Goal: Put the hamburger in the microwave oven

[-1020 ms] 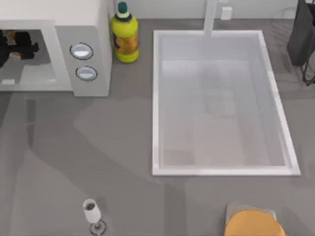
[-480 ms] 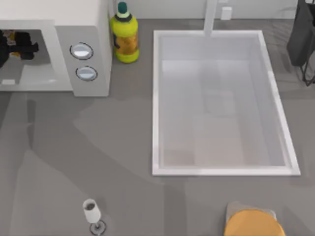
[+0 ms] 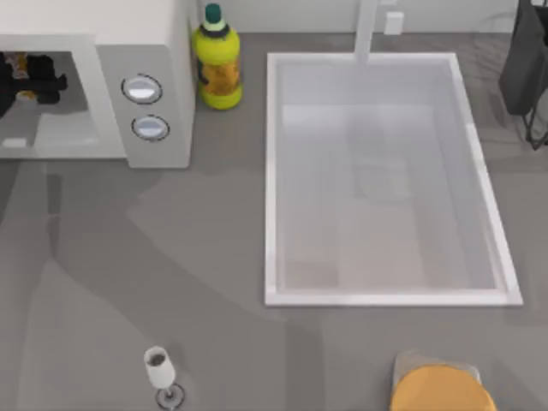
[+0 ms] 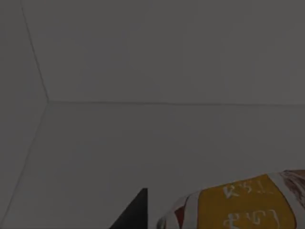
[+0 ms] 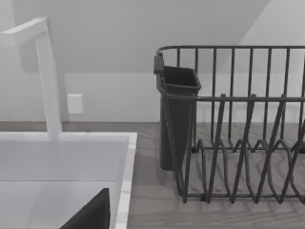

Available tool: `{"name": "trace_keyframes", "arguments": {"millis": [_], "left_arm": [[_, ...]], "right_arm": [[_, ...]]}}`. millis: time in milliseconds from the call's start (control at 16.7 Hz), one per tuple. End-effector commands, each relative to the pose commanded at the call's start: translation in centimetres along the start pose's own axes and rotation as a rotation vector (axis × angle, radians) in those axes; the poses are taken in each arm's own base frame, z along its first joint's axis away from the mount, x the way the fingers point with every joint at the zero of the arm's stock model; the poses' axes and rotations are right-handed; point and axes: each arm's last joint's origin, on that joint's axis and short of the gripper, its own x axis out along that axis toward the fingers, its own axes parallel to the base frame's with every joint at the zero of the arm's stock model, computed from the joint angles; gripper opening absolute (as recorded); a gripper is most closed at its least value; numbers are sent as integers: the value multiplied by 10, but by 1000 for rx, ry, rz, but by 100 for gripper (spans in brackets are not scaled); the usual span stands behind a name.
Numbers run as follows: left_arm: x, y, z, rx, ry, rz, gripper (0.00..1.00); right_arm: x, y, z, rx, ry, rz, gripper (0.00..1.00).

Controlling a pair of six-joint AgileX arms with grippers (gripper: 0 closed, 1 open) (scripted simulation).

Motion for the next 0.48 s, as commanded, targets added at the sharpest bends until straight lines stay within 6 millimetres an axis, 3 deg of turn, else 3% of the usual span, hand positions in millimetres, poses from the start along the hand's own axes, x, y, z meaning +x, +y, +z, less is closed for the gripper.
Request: {"name": "trace_keyframes", "arguments": {"millis": [180, 480], "left_arm": [[0, 0, 0, 0, 0, 0, 98], [0, 0, 0, 0, 0, 0, 100]], "right_arm": [[0, 0, 0, 0, 0, 0, 100], [0, 0, 0, 0, 0, 0, 100]]}}
